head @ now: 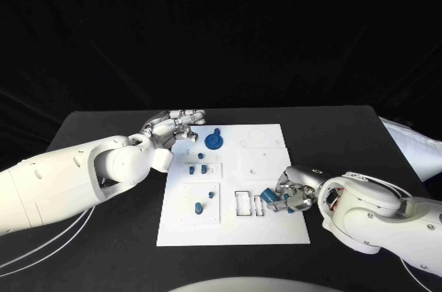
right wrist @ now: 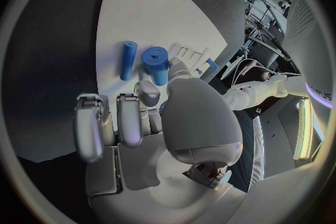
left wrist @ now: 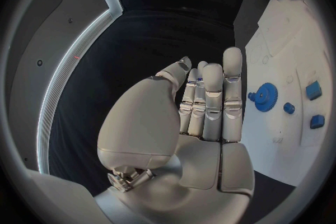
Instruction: Assemble the parts on the task board
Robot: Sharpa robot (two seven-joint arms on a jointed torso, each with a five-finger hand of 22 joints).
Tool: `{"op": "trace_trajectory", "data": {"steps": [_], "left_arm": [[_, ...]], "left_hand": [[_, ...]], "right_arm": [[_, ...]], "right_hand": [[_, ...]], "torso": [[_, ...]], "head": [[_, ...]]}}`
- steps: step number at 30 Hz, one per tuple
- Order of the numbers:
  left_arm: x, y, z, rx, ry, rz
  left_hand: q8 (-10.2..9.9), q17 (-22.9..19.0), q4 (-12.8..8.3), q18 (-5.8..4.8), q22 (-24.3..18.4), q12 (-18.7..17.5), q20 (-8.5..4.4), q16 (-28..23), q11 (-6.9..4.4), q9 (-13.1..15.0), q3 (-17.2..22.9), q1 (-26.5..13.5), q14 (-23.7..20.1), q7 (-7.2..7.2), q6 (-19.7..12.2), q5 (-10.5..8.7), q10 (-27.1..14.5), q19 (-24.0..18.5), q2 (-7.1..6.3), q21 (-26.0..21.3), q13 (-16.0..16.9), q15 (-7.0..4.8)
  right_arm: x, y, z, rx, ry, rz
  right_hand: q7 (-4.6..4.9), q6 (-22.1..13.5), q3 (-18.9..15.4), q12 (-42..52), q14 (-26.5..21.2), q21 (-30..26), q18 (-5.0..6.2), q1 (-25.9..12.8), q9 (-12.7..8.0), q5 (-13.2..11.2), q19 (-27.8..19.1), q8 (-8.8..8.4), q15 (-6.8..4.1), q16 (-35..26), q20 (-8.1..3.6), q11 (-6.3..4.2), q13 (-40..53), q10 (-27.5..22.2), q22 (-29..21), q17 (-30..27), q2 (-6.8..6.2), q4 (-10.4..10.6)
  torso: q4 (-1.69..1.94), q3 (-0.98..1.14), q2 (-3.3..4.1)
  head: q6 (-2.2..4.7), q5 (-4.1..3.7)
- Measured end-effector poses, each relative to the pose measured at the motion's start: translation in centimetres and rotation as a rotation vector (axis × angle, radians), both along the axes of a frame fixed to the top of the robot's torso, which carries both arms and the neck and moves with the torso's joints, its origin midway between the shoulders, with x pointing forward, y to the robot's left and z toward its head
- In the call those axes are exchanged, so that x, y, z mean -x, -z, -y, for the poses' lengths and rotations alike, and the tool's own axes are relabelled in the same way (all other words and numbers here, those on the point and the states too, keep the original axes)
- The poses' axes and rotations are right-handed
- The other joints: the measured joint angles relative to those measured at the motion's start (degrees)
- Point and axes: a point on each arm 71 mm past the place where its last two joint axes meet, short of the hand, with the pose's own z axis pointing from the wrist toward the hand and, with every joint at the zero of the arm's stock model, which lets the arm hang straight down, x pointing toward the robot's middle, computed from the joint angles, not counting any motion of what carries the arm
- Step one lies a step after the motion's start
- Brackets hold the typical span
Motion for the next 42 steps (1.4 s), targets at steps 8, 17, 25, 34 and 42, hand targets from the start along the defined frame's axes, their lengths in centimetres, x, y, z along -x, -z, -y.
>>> {"op": "trace_trajectory", "data": {"steps": [8,17,25,34,42], "left_arm": [[0.0,0.0,-0.1,-0.001,-0.001,0.000],[0.0,0.0,-0.1,-0.001,0.000,-0.001],[0.0,0.0,-0.2,-0.001,0.000,-0.001],[0.0,0.0,-0.1,0.000,0.002,-0.002],[0.1,0.0,-0.1,0.001,0.004,-0.002]], "left_hand": [[0.0,0.0,0.0,0.00,0.0,0.0,0.00,0.0,0.00,0.0,0.0,0.0,0.0,0.00,0.0,0.00,0.0,0.0,0.00,0.0,0.0,0.00],[0.0,0.0,0.0,0.00,0.0,0.0,0.00,0.0,0.00,0.0,0.0,0.0,0.0,0.00,0.0,0.00,0.0,0.0,0.00,0.0,0.0,0.00],[0.0,0.0,0.0,0.00,0.0,0.0,0.00,0.0,0.00,0.0,0.0,0.0,0.0,0.00,0.0,0.00,0.0,0.0,0.00,0.0,0.0,0.00],[0.0,-0.1,0.0,0.00,0.0,0.0,0.00,0.0,0.00,0.0,0.0,0.0,0.0,0.00,0.0,0.00,0.0,0.0,0.00,0.0,0.0,0.01],[0.0,-0.1,0.0,0.00,0.0,0.0,0.00,0.0,0.00,0.0,0.0,0.0,0.0,0.00,0.0,0.00,0.0,0.0,0.00,0.0,0.0,0.01]], "right_arm": [[-0.3,0.1,-0.3,-0.002,-0.005,0.011],[0.1,0.2,-0.1,-0.031,0.013,0.023],[1.0,-1.1,-0.4,-0.150,0.061,0.036],[1.1,-1.4,-1.3,-0.243,0.096,-0.003],[1.2,-0.8,-2.7,-0.268,0.085,-0.070]], "right_hand": [[-0.74,0.7,-0.3,0.4,0.0,0.3,0.00,0.5,0.6,1.4,0.0,1.09,-0.37,0.2,0.00,-0.29,1.3,0.7,0.0,0.0,1.59,0.0],[-1.38,1.8,-0.5,1.4,0.0,0.6,0.00,0.8,1.0,4.8,0.2,1.55,-0.82,0.8,-0.20,-1.01,3.1,1.8,0.0,0.0,2.86,0.0],[-1.41,1.8,-0.6,1.4,0.0,0.6,0.00,1.1,1.0,7.6,0.4,1.55,-0.82,0.8,-0.40,-1.10,3.6,1.9,0.0,0.0,3.25,-0.1],[-1.42,1.8,-0.7,1.4,0.0,0.6,0.00,1.1,1.0,8.8,0.4,1.54,-0.81,0.8,-0.40,-1.04,3.7,2.0,0.0,0.0,3.24,-0.1],[-1.50,1.7,-1.9,1.1,0.0,0.6,0.00,-0.5,1.0,8.8,0.4,1.49,-0.81,0.8,-0.40,-0.85,4.0,2.2,0.0,0.0,4.87,0.3]], "torso": [[-0.01,-0.02,-0.01],[-0.12,0.00,-0.03],[-0.05,0.03,-0.06],[-0.01,0.01,-0.05],[0.00,-0.03,-0.04]], "head": [[-0.09,0.11],[0.03,0.03],[0.12,-0.08],[0.17,-0.04],[0.10,0.12]]}}
